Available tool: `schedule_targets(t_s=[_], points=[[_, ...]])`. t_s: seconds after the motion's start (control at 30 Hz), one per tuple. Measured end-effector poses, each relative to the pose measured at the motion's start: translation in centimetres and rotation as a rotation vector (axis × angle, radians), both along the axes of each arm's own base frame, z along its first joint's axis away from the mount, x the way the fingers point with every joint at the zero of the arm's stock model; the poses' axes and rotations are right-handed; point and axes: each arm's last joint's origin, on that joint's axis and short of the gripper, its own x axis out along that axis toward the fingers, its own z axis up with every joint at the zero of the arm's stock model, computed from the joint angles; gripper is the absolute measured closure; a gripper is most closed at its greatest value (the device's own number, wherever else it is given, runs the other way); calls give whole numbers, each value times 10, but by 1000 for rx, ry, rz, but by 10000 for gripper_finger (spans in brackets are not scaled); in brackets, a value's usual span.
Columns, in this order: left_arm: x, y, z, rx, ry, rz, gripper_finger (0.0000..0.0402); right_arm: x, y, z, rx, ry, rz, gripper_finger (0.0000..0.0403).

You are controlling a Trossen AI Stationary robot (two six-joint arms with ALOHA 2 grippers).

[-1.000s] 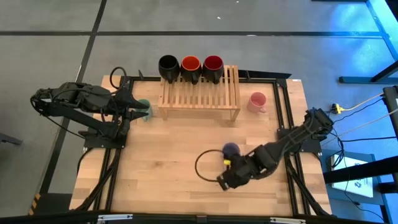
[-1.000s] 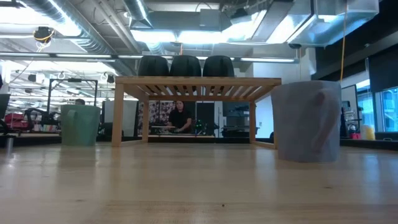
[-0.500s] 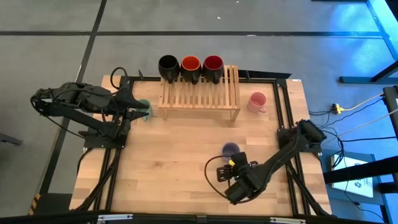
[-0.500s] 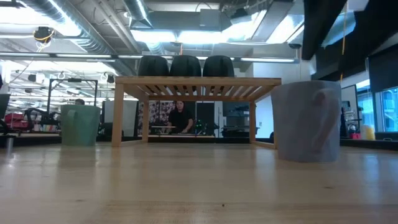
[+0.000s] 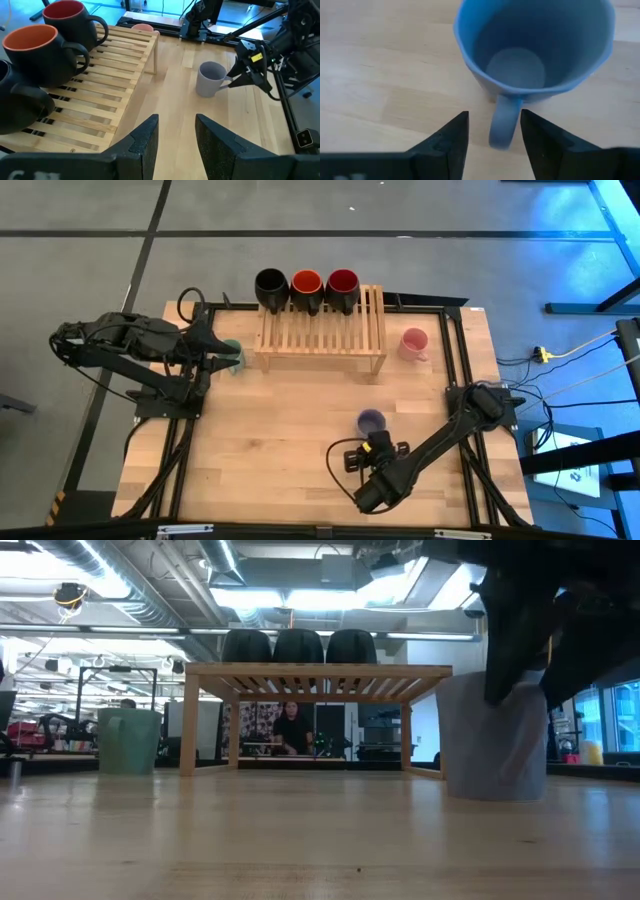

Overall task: Place coffee mugs
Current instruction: Put the purple mug on the shelf

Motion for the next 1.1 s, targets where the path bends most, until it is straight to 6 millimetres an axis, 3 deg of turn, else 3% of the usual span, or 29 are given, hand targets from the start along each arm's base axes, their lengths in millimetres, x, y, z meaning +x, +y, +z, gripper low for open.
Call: schedule_targets(t_s=[0.2,0.43,0.83,0.93,1.1], points=[[0,0,0,0,0,0,278,2,2,-11,-18,21,1,282],[0,0,0,0,0,0,278,5,2,-13,-59,-8,28,379],[0,0,0,41,8,-22,278,5,2,-12,-66,-18,38,380],[0,0,0,41,8,-22,278,7,-1,3,-72,-28,32,380],[0,0,0,41,8,-22,278,16,-14,50,-133,23,33,380]])
